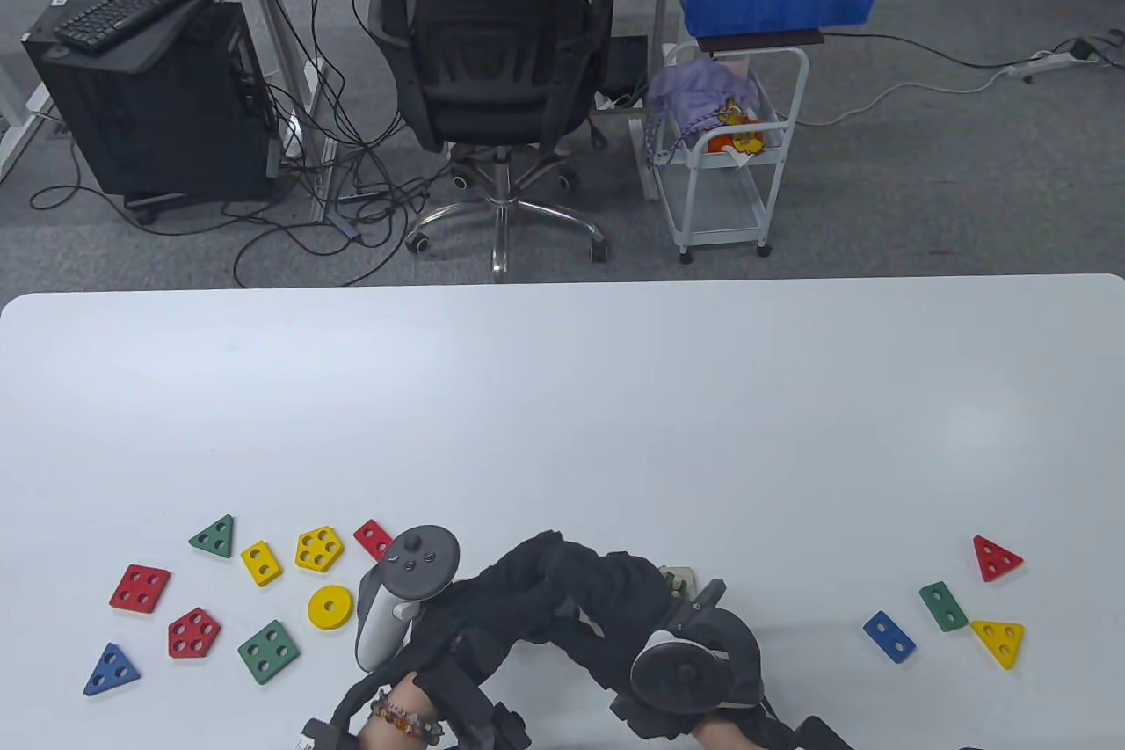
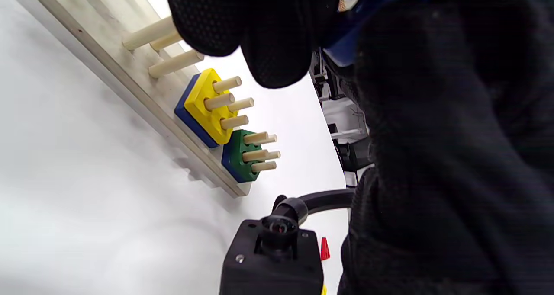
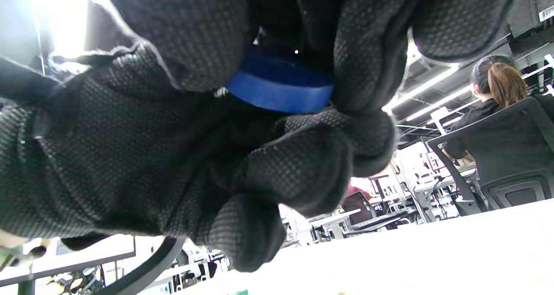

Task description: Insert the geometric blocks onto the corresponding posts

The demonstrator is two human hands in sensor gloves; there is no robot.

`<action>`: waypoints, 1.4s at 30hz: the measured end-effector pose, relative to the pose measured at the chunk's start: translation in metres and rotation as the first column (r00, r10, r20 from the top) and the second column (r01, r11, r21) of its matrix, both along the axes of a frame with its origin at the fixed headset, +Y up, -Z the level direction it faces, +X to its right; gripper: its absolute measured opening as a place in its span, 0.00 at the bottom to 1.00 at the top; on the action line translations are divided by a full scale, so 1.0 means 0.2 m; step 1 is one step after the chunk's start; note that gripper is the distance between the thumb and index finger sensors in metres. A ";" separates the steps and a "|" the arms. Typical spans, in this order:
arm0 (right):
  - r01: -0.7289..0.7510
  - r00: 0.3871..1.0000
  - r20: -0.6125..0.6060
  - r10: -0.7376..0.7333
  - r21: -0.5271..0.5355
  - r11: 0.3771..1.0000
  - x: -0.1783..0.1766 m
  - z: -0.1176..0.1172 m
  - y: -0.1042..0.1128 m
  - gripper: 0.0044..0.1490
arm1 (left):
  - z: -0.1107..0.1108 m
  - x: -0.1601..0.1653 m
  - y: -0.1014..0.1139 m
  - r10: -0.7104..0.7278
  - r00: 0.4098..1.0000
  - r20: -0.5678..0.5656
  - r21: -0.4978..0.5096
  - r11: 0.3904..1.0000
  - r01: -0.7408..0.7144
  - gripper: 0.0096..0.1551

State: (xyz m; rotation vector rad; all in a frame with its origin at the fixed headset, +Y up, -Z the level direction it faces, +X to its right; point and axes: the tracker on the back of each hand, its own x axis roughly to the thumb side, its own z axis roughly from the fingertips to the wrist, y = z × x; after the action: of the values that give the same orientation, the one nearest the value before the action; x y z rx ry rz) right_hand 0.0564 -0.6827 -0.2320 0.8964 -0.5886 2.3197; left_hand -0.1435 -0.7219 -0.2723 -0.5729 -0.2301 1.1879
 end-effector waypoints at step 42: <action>-0.268 0.831 0.299 0.469 -0.524 0.808 0.67 -0.24 -0.04 0.50 | -0.05 -0.20 -0.05 -0.845 0.449 -0.291 0.373 0.332 0.866 0.44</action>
State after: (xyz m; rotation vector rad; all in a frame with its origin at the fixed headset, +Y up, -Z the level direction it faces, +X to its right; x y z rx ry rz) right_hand 0.1904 -0.6907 -0.2807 0.2977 0.0214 2.8691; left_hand -0.1825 -0.7319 -0.2827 -0.1402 -0.1289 0.0355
